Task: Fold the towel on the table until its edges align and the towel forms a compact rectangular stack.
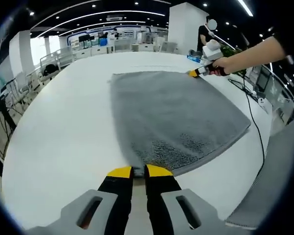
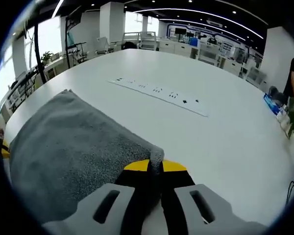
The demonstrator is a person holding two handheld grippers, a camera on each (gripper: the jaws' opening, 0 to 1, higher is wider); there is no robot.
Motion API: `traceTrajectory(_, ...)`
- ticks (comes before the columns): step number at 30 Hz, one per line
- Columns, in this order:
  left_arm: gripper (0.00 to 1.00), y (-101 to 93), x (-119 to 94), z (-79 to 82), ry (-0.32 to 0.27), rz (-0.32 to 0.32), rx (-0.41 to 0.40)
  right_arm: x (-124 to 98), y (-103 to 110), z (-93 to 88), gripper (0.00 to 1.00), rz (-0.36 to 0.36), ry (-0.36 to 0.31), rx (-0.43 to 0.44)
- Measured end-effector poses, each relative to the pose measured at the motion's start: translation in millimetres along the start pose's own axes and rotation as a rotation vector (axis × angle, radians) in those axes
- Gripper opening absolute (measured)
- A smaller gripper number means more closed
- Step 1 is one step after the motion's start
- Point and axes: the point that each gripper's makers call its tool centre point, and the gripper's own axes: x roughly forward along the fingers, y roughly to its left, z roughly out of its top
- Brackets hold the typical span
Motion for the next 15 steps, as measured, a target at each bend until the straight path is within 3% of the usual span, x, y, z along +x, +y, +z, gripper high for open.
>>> traceTrajectory(10, 0.09, -48.7, 12, 1.7, 0.048, -0.076, 0.066, -29, -36, -23.3, 0.06, -0.057, -0.011, 0.029)
traceTrajectory(12, 0.09, -53.7, 13, 1.8, 0.068, -0.078, 0.086, -32, -38, -26.0, 0.06, -0.060, -0.012, 0.098)
traceTrajectory(15, 0.09, -57.7, 14, 2.7, 0.080, -0.070, 0.112, -36, -38, -25.8, 0.07, -0.056, -0.011, 0.088)
